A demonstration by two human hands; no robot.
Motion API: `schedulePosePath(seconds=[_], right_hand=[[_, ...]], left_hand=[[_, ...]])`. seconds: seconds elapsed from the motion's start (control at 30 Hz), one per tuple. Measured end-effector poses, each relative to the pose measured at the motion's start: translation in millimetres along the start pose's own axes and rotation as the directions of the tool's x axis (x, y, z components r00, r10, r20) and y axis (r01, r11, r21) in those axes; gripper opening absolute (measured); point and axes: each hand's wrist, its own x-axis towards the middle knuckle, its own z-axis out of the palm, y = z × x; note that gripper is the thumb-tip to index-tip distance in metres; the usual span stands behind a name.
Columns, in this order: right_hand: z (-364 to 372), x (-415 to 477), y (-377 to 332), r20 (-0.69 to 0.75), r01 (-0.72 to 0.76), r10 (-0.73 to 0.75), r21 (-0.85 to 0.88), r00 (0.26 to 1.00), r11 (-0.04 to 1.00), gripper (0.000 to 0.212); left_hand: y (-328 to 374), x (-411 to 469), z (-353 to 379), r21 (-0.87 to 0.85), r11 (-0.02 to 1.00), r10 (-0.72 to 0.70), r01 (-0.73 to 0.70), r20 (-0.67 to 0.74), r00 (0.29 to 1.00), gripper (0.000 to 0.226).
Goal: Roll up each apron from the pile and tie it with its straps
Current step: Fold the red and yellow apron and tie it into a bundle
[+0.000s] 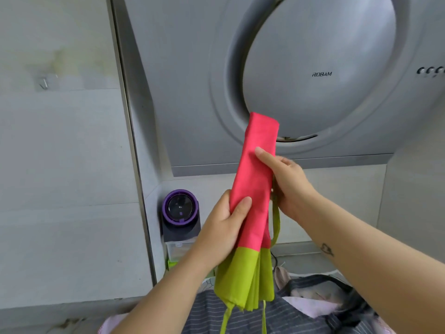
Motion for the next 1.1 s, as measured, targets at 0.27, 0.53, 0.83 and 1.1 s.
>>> schedulePosePath(seconds=[0.27,0.53,0.83,1.1], right_hand=[[-13,-3,16,0.247,-0.073,0.127,-0.217,0.961,0.973,0.024],[-17,7,23,0.040,0.230,-0.227,-0.225,0.973,0.947,0.024],[-34,7,24,0.335,0.462,-0.351,-0.351,0.874,0.815,0.048],[-47,10,27,0.534,0.653,-0.384,-0.542,0.754,0.529,0.052]], left_hand=[[-9,0,-13,0.072,0.997,0.005,-0.002,-0.035,0.999,0.036],[-17,-14,-12,-0.156,0.972,-0.147,0.176,0.180,0.973,0.027],[-16,-18,-15,-0.468,0.745,-0.377,0.475,0.292,0.879,0.020],[-18,-15,-25,-0.522,0.541,-0.446,0.659,0.486,0.751,0.089]])
